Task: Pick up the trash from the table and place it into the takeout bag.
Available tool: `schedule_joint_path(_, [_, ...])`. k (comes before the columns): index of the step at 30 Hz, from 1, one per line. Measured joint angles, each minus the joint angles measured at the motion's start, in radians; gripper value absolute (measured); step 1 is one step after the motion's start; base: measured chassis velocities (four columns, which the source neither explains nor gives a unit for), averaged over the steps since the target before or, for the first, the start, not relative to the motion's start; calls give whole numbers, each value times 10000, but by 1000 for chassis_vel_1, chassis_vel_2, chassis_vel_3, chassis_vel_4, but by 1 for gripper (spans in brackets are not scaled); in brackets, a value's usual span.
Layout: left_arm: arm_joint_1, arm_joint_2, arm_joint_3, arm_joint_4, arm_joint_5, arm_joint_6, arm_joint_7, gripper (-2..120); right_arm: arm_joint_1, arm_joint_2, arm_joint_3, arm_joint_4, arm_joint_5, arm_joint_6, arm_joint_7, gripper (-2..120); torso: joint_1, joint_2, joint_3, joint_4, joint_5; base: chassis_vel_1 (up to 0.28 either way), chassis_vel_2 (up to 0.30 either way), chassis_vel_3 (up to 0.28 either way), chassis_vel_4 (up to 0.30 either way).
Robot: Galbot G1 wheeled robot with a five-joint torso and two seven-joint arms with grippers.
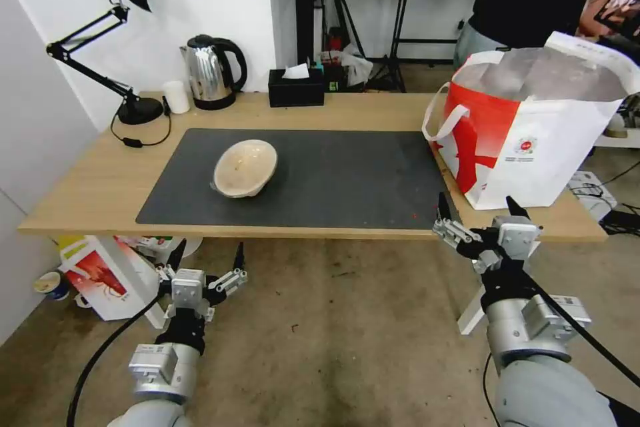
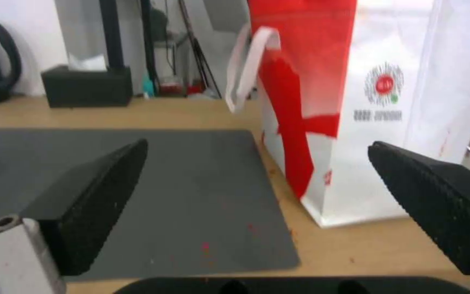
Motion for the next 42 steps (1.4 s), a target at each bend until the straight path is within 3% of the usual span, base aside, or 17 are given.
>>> schedule_joint_path(15, [0,0,0,0,0,0,0,100,-519,154,-168,-13,312,-148,434,100,0,0,1,-1,0,0,0,0,0])
schedule_joint_path(42, [0,0,0,0,0,0,0,100,-1329,505,-383,-229,-1105,498,-109,100,0,1,0,0,0,0,0,0,0])
